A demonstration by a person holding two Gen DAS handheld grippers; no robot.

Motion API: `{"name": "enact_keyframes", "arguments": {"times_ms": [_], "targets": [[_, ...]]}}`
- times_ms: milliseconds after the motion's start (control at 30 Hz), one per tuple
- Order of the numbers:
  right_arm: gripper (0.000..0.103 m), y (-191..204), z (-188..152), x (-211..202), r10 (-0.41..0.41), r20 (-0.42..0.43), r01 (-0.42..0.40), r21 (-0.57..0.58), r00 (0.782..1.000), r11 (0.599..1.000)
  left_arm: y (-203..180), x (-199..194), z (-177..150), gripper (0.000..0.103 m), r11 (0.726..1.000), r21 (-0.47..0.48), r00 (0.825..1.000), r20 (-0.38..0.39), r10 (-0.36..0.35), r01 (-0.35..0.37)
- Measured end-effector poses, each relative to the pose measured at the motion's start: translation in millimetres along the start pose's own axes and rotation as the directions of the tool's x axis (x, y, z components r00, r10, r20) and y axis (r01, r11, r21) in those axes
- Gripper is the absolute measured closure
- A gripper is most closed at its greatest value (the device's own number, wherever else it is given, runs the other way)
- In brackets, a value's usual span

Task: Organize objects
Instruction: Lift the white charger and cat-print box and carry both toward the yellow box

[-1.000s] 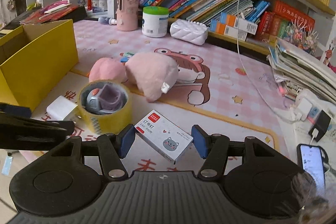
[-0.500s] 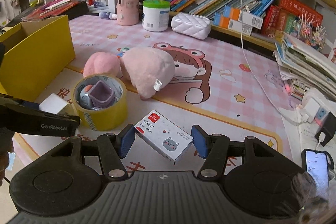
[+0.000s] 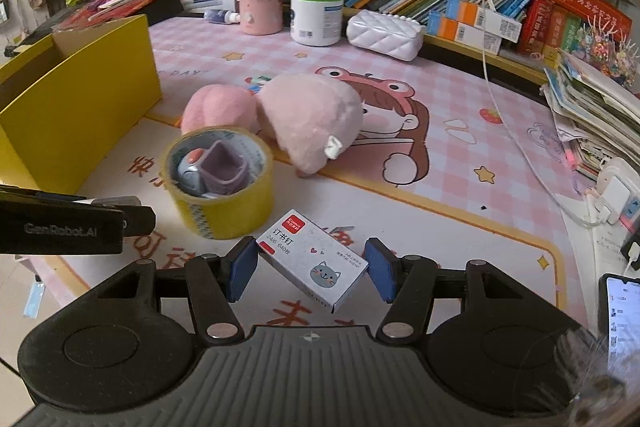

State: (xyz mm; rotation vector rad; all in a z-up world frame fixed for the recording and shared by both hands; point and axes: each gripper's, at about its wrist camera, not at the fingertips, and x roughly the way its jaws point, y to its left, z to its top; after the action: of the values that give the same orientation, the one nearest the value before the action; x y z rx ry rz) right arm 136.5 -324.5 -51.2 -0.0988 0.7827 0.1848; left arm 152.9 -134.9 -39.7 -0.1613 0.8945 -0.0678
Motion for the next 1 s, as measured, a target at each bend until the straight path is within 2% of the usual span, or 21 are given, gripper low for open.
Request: {"name": "enact_keyframes", "arguments": {"times_ms": [200, 467, 667, 1000], "targets": [[0.046, 16.2, -5.3, -9.4, -0.021, -0.005, 0.021, -0.004, 1.0, 1.0, 6.9, -20.3, -7.0, 0.033, 0.999, 0.018, 0.999, 0.029, -0.041, 0.04], [0.046, 48.6, -11.4, -29.2, -0.109, -0.007, 0.109, 0.021, 0.994, 0.994, 28.9, -51.0, -15.8, 0.033, 0.995, 0.075, 0.995, 0.072, -0.063, 0.058], [0.046, 87.9, -18.0, -44.1, -0.121, -0.009, 0.121, 0.057, 0.993, 0.991, 73.8, -70.8, -32.2, 0.033, 0.995, 0.08, 0.996, 0.059, -0.064, 0.059], [0.046, 176.7, -41.3, -59.5, -0.077, -0.055, 0.08, 0.072, 0.996, 0.994, 152.4, -106.0, -63.2, 0.033, 0.996, 0.073, 0.998, 0.023, -0.051, 0.05]]}}
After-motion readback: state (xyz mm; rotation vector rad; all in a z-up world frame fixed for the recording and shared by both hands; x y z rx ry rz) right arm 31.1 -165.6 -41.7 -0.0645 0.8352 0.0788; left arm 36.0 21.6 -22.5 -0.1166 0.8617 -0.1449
